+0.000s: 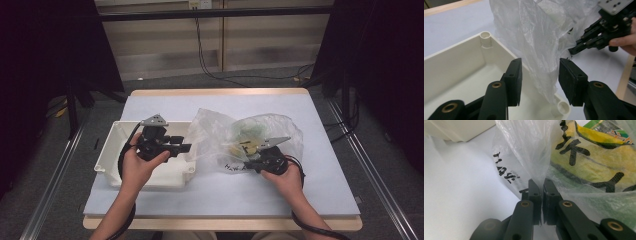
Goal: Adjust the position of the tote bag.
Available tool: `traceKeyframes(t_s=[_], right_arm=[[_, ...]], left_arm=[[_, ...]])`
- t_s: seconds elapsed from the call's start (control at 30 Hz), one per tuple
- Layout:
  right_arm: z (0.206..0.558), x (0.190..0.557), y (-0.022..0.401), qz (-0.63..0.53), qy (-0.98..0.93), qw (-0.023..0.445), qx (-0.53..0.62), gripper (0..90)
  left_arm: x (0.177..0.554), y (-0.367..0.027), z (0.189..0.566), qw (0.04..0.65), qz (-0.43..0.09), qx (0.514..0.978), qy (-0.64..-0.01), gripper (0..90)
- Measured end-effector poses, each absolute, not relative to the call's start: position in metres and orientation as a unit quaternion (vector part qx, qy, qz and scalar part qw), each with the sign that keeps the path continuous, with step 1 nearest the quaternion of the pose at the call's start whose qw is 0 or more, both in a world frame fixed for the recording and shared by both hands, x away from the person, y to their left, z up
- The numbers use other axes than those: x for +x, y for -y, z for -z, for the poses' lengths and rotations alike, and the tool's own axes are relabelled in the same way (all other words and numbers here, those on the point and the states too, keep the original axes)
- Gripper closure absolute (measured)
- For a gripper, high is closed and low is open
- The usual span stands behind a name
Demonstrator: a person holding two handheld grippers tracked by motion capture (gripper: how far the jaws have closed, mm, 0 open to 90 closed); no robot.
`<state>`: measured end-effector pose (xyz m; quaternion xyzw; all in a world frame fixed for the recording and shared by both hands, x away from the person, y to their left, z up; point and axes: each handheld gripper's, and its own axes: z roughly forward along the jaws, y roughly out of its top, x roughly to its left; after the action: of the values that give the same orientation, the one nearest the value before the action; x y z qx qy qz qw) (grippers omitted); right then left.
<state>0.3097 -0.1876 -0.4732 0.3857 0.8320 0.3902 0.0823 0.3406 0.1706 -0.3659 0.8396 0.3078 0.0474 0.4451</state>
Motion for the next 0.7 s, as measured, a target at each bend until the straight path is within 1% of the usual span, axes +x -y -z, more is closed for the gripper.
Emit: traceKeyframes(t_s=[0.03, 0.1, 0.13, 0.17, 0.23, 0.4, 0.6, 0.7], right_arm=[[0.473, 0.310, 0.187, -0.390, -0.832, 0.083, 0.386, 86.6], [0.473, 0.310, 0.186, -0.388, -0.834, 0.080, 0.384, 86.2], [0.473, 0.311, 0.186, -0.388, -0.835, 0.079, 0.383, 86.3], [0.474, 0.311, 0.185, -0.388, -0.834, 0.079, 0.383, 86.3], [0.474, 0.311, 0.184, -0.385, -0.836, 0.080, 0.384, 86.3], [0.474, 0.310, 0.184, -0.383, -0.836, 0.077, 0.386, 86.2], [0.475, 0.309, 0.181, -0.383, -0.839, 0.079, 0.378, 85.8], [0.475, 0.306, 0.180, -0.383, -0.840, 0.079, 0.377, 86.2]], left_arm=[[0.339, -0.171, 0.365, 0.447, -0.048, 0.838, -0.308, 56.8], [0.338, -0.175, 0.363, 0.455, -0.033, 0.835, -0.309, 68.7], [0.337, -0.176, 0.362, 0.460, -0.032, 0.831, -0.312, 72.5], [0.336, -0.177, 0.361, 0.456, -0.035, 0.833, -0.310, 77.9], [0.334, -0.177, 0.359, 0.452, -0.025, 0.837, -0.306, 89.8], [0.332, -0.166, 0.362, 0.451, -0.002, 0.842, -0.296, 90.0], [0.333, -0.146, 0.367, 0.444, 0.000, 0.851, -0.280, 90.0], [0.336, -0.137, 0.372, 0.443, 0.012, 0.853, -0.277, 90.0]])
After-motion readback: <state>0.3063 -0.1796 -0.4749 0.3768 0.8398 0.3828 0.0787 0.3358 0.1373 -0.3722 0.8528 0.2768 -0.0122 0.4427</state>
